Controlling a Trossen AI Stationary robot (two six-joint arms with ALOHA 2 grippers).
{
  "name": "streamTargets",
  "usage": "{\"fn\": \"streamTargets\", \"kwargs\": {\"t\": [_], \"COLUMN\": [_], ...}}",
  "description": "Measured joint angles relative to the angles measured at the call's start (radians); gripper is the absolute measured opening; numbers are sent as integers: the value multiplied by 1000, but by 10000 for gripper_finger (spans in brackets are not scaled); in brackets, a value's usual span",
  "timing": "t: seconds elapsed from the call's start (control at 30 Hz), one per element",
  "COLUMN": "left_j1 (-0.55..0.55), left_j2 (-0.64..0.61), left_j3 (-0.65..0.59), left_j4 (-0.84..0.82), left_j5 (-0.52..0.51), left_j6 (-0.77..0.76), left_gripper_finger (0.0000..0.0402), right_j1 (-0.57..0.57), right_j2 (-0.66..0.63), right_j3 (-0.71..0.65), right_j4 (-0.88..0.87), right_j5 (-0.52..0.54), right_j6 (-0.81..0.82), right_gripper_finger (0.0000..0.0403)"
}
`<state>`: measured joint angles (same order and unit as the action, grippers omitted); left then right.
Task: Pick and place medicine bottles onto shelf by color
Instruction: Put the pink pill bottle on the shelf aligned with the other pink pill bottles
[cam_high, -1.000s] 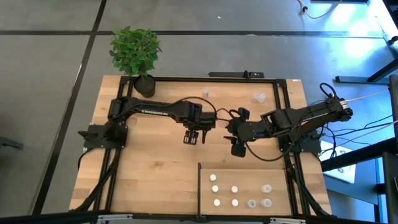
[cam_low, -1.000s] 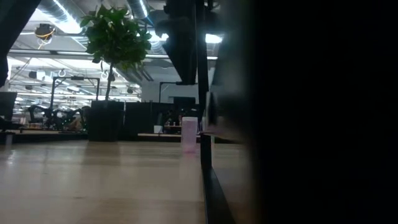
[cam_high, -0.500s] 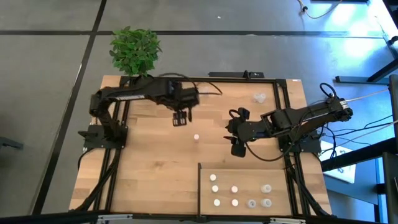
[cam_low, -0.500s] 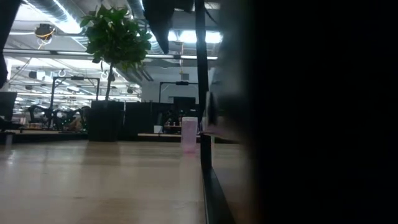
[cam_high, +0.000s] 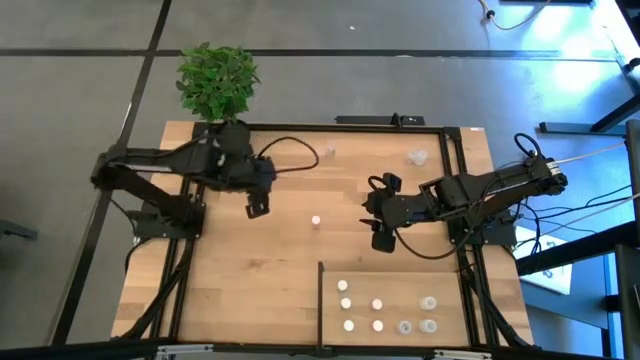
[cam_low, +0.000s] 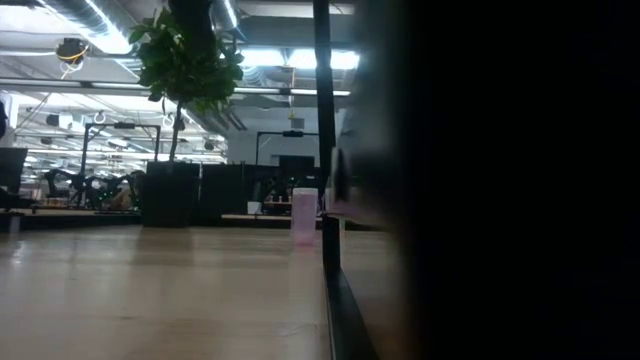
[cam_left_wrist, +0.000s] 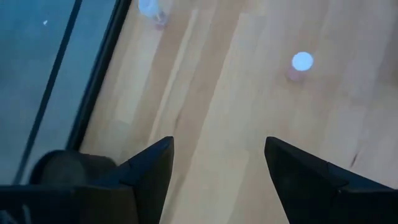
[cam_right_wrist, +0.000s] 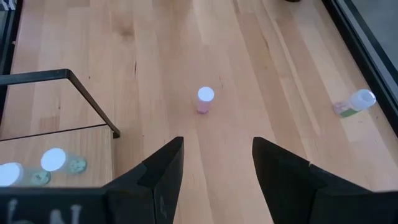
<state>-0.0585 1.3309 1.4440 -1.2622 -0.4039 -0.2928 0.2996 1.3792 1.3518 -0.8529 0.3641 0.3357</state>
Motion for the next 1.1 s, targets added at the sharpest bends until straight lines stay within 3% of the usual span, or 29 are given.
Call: {"fn": "streamTargets", "kwargs": {"t": [0.37, 0.57, 0.73, 1.1], "left_j1": [-127, -177, -209, -266], "left_j2": [-94, -94, -95, -95], "left_j3": [-207, -230, -231, -231], "left_j4": [174, 180, 179, 177], "left_j5": [-8, -49, -78, -79], "left_j6": [-38, -53, -103, -175], "left_gripper_finger": [246, 246, 246, 246], "right_j1": [0, -4, -38, -228], "right_j2": [0, 62, 161, 287], "right_j3": [1, 1, 1, 1], "right_j4": [79, 81, 145, 268], "right_j5": [-20, -28, -94, -267], "right_j6": [-4, -131, -269, -346], "right_gripper_finger": [193, 193, 193, 193]}}
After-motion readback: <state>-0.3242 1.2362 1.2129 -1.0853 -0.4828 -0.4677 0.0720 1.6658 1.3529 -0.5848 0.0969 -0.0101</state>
